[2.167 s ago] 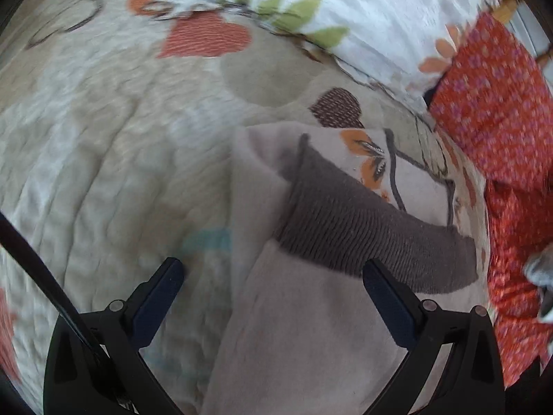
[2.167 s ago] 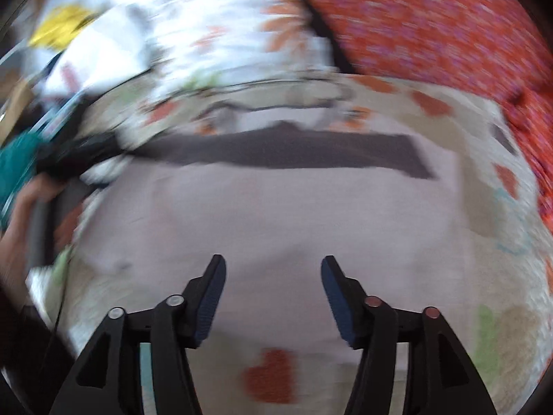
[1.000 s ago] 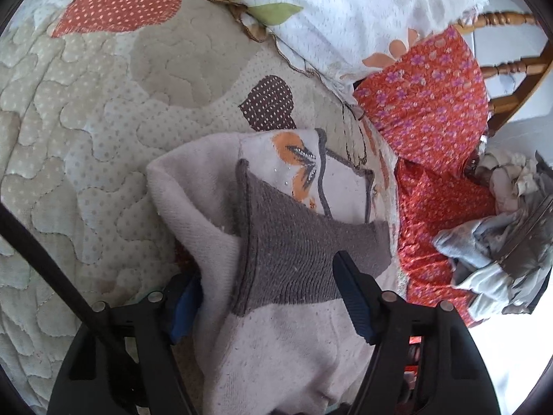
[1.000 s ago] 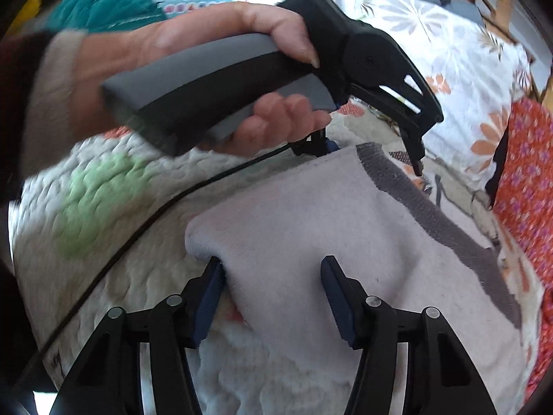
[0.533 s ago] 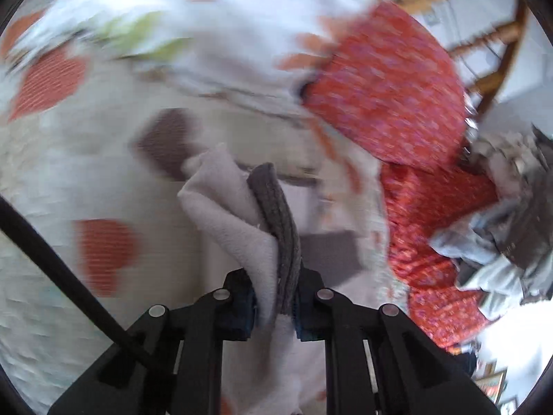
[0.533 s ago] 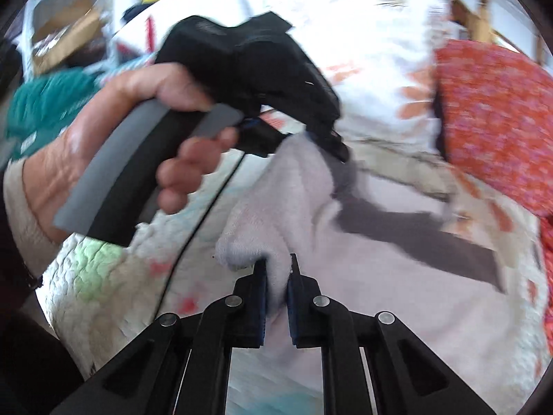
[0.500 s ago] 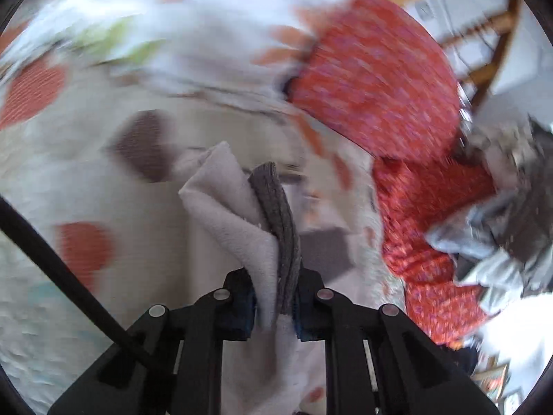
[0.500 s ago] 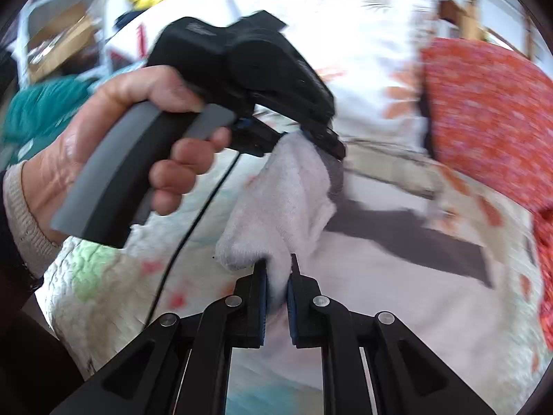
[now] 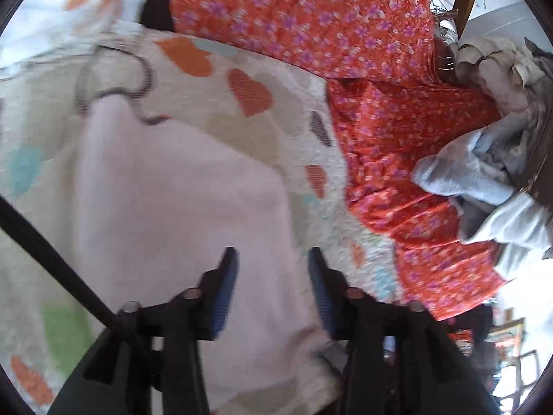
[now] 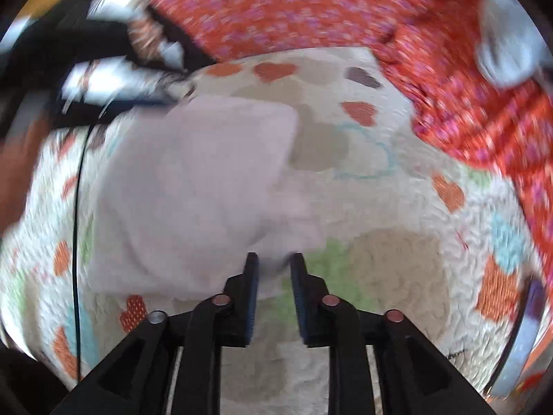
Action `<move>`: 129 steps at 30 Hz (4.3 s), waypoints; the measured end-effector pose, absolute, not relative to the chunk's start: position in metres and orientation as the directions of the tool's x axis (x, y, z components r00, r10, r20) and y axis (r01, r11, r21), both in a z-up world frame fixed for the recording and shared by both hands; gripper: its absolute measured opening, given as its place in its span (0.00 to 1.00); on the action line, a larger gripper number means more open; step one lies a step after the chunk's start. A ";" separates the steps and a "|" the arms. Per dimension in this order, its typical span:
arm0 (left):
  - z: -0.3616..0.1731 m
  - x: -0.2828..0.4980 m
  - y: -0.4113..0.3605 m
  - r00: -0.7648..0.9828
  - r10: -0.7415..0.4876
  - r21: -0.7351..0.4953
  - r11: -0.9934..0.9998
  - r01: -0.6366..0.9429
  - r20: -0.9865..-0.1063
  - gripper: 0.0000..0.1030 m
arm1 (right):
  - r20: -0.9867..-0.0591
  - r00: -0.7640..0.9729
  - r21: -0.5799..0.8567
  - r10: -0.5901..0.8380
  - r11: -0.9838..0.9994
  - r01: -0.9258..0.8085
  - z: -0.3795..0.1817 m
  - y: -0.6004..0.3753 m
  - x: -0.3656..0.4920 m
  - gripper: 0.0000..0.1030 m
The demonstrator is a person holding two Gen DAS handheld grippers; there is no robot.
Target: Fold small clothes
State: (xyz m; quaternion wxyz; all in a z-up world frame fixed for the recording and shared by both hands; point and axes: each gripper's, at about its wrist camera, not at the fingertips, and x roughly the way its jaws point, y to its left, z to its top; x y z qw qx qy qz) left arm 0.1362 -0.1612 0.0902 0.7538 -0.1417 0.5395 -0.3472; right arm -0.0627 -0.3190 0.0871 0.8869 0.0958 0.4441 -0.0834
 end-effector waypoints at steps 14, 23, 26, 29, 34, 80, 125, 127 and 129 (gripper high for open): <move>0.056 0.101 -0.072 0.328 -0.549 -0.493 0.836 0.242 -0.769 0.67 | -0.765 0.635 0.313 0.108 0.924 0.221 0.104 -0.360 0.026 0.54; 0.035 0.168 -0.103 0.383 -0.504 -0.459 0.863 0.210 -0.774 0.74 | -0.795 0.605 0.273 0.048 0.919 0.286 0.076 -0.373 0.104 0.63; 0.022 0.183 -0.113 0.332 -0.511 -0.445 0.858 0.257 -0.793 0.47 | -0.818 0.574 0.253 0.044 0.924 0.289 0.062 -0.374 0.122 0.63; 0.029 0.177 -0.101 0.322 -0.564 -0.480 0.822 0.307 -0.760 0.34 | -0.836 0.536 0.276 0.115 0.933 0.231 0.049 -0.365 0.136 0.24; 0.030 0.167 -0.065 0.341 -0.585 -0.522 0.811 0.263 -0.736 0.33 | -0.771 0.603 0.354 0.204 0.925 0.140 0.069 -0.347 0.142 0.20; 0.137 -0.066 -0.046 0.888 0.028 -0.061 0.996 -0.062 -0.459 1.00 | -0.809 0.552 0.371 0.203 0.905 0.210 0.056 -0.357 0.015 0.41; 0.078 -0.047 -0.057 0.768 -0.063 -0.062 0.998 0.029 -0.638 1.00 | -0.785 0.614 0.226 0.088 0.962 0.152 0.082 -0.331 0.021 0.50; 0.072 -0.046 -0.057 0.754 -0.065 -0.065 0.997 0.030 -0.654 1.00 | -0.784 0.615 0.226 0.084 0.962 0.156 0.083 -0.332 0.021 0.51; 0.066 -0.045 -0.056 0.741 -0.066 -0.068 0.997 0.028 -0.668 1.00 | -0.784 0.615 0.226 0.083 0.961 0.158 0.083 -0.333 0.021 0.52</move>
